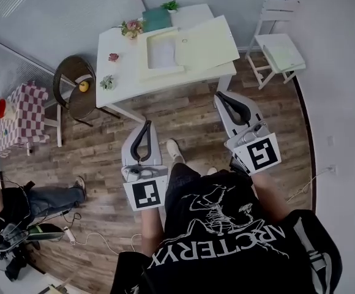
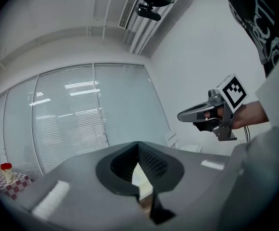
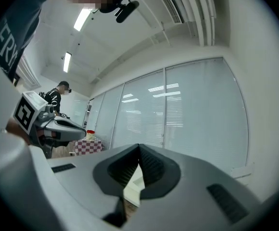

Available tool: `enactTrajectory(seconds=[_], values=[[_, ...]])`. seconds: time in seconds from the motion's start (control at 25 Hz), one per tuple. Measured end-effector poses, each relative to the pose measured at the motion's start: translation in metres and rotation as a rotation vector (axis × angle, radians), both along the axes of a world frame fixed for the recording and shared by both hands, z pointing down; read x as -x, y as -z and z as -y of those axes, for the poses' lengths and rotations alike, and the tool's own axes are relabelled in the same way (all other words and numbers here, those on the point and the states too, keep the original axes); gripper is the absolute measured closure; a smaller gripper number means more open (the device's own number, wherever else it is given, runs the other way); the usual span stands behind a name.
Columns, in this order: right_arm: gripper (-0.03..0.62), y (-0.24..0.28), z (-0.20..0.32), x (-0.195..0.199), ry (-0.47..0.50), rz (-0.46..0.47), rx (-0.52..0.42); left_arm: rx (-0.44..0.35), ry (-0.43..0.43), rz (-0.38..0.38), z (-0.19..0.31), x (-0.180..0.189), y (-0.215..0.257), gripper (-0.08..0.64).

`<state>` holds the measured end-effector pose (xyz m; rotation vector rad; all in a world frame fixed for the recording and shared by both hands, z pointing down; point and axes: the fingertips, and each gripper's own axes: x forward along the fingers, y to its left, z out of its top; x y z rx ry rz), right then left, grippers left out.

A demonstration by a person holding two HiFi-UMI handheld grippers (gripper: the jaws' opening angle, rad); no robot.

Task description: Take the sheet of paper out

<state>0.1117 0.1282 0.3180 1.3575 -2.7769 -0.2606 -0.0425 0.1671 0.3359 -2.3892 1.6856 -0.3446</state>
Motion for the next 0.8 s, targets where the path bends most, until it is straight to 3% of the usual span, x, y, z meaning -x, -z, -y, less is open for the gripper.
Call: enactTrajectory(seconds=[0.28,0.52,0.68,0.8], values=[[0.580,-0.014,0.072,0.031,0.003,-0.035,0.001,0.011,-0.018,0.011,0.079,0.023,-0.010,0.549],[0.580,-0.006,0.168,0.068,-0.070,-0.040,0.027,0.034,-0.102,-0.026,0.179,0.054,0.000,0.548],[0.580,0.003,0.220,0.096,-0.108,-0.079,0.029,0.026,-0.183,0.019,0.237,0.074,0.010,0.549],[0.580,0.004,0.242,0.106,-0.135,-0.135,0.012,0.030,-0.213,0.008,0.266,0.088,0.009,0.549]])
